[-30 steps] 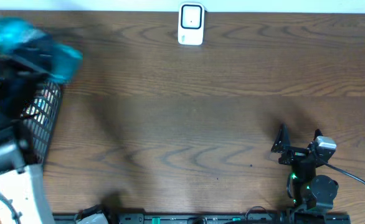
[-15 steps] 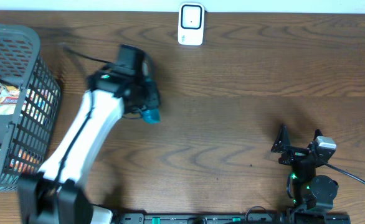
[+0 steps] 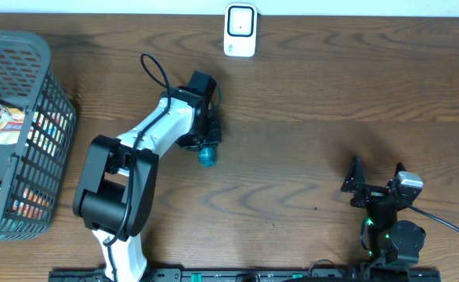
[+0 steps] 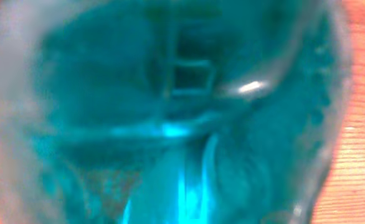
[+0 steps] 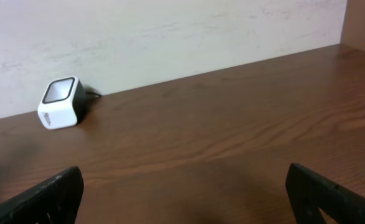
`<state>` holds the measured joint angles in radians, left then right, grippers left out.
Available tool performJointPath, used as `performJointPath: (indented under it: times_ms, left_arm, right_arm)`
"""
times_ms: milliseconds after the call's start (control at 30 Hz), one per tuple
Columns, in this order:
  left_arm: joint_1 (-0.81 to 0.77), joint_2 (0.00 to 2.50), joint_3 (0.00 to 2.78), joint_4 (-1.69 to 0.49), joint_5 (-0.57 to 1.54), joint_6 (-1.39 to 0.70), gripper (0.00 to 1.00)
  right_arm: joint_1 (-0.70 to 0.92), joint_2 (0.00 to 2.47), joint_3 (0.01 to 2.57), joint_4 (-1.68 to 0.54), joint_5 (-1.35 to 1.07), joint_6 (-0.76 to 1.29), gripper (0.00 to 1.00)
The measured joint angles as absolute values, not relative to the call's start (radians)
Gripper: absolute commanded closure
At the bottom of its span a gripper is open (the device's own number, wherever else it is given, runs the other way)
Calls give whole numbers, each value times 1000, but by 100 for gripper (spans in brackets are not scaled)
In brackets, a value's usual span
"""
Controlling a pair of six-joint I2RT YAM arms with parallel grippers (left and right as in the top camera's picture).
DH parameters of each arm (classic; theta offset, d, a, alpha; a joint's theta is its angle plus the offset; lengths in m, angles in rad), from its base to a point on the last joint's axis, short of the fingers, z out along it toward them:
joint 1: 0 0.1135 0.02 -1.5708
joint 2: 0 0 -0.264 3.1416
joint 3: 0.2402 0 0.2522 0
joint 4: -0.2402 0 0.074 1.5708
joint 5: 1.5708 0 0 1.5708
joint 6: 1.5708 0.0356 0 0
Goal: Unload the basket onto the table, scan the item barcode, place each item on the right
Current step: 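Lift the blue bottle out and set it on the table center, then reach into the basket and grasp the orange-white snack bag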
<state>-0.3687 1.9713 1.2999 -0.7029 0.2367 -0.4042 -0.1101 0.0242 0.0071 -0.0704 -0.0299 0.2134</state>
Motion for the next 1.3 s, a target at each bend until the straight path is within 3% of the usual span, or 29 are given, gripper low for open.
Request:
performJointPath:
  times_ms: [100,300,567,833,1133,1300]
  left_arm:
    - [-371,1971,1300,-702,253,-403,62]
    - [-370,1971,1300,-702,264,-394,36]
    - [-370,1971,1300,-745,223,-392,34]
    - [-349,1912,1312,-836,137,-372,1]
    - [-270,1520,1480,-850,88,-342,2]
    - [-151,1295,1585,-831,-19,-339,2]
  right_arm:
    - [-110,24,7,-70,-30,213,1]
    - [-110,24,7,-70,-30,213,1]
    - [-110,24,7,-71,-30,213,1]
    - [-110,24,7,-70,-30,213,1]
    - [-110,24,7,-70,-30,213,1]
    - [-110,24,7,-70,-30,213,1]
